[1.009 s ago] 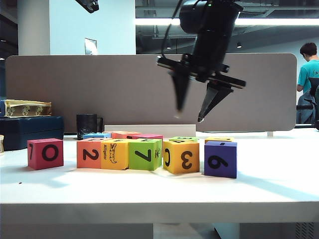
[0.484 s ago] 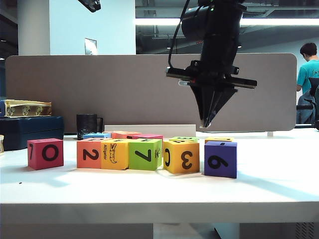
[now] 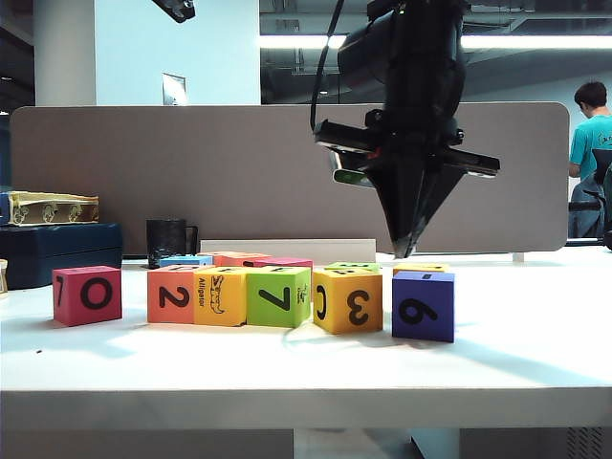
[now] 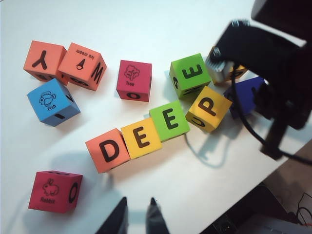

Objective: Select the appropriate blocks from the scattered letter blocks on the table and arrange them in a row to spell out "DEEP".

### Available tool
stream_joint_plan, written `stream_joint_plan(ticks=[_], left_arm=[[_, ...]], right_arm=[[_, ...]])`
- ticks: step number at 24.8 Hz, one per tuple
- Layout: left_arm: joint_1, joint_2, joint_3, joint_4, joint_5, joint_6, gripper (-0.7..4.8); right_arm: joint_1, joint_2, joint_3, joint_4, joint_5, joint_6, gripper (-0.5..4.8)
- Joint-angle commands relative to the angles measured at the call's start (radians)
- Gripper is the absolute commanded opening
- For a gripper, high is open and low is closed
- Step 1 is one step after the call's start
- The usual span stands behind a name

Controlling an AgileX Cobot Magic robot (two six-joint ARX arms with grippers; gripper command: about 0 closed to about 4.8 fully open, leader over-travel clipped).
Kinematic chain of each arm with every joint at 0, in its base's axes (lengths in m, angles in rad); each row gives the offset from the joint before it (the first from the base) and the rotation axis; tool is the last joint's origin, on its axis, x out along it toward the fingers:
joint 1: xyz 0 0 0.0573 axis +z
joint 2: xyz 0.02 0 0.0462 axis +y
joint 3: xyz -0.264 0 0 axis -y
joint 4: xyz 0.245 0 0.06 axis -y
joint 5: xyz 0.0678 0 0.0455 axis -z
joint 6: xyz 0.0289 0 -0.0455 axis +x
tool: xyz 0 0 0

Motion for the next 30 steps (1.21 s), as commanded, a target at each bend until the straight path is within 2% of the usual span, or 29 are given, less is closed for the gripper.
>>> stream_joint_plan(ticks=[1,12,20,30], left_arm=[[-0.001,-0.006,0.003,0.030,0.004,0.004,0.48],[-0.001,-0.006,0.003,0.030,0.003,0.005,0.48],[-0.001,-0.006,0.003,0.029,0.004,0.005,0.48],[-0.001,-0.007,0.003,-0.010,0.003,0.027,0.48]], right_arm=[[0.013,-0.003,0.001,-0.030,-0.008,-0.011,-0.02],[0.025,-0.001,-0.090,0.003,0.005,-0.019,-0.02],[0.022,-0.001,-0.158,0.174,0.169,-0.023,-0.02],[-0.013,0.027,-0.158,0.319,0.288,-0.031,-0.02]])
